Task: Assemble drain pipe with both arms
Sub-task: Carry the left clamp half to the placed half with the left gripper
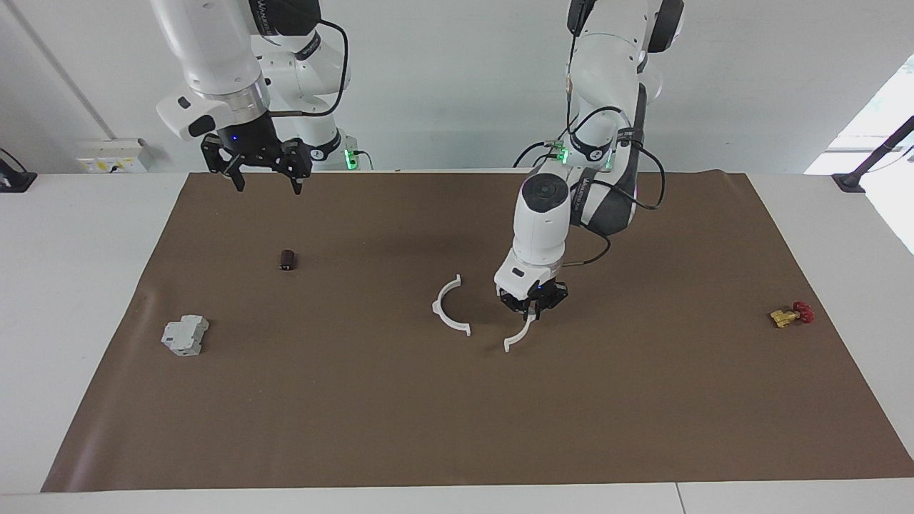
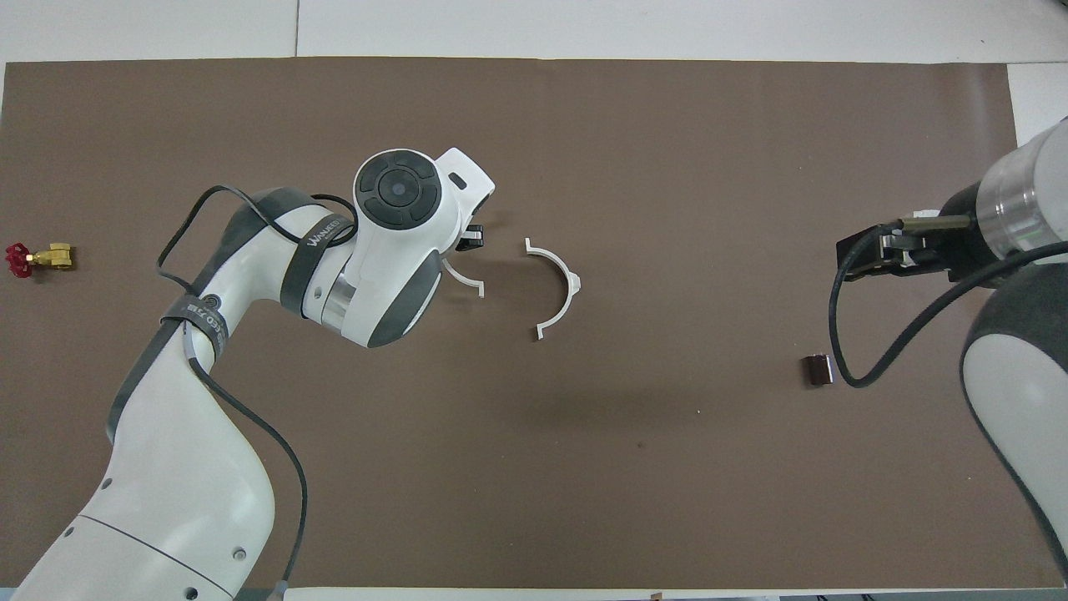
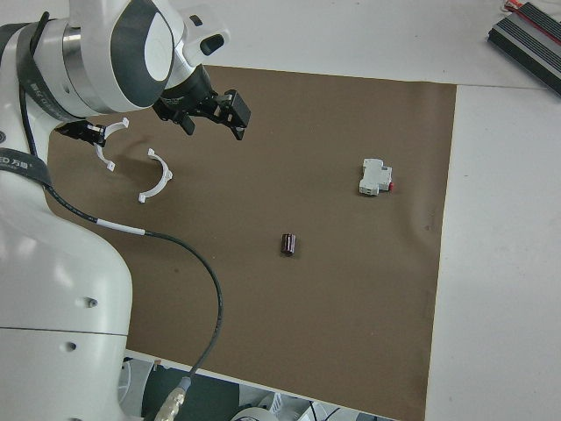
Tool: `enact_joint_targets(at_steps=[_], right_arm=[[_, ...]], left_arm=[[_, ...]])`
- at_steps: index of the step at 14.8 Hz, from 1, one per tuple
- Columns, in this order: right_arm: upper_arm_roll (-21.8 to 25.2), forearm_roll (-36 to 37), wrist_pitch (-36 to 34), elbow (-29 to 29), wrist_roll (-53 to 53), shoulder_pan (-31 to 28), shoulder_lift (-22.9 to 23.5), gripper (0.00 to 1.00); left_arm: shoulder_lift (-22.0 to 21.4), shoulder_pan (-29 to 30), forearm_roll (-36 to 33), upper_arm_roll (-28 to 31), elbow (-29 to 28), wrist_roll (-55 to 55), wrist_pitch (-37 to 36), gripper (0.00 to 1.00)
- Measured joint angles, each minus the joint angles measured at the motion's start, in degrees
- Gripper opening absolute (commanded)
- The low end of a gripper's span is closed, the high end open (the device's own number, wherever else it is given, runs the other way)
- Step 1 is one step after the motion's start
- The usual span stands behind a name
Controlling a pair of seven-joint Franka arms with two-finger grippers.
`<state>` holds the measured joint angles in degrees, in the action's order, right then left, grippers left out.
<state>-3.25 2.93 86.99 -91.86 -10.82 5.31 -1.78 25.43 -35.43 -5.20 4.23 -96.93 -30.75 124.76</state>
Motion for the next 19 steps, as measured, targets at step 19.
enact_joint_targets(at_steps=[19], right_arm=[[-0.08, -1.18, 1.81, -4.28, 2.05, -3.87, -0.61, 1.00]], left_arm=[[0.98, -6.29, -0.51, 0.12, -4.30, -8.49, 4.70, 0.00]])
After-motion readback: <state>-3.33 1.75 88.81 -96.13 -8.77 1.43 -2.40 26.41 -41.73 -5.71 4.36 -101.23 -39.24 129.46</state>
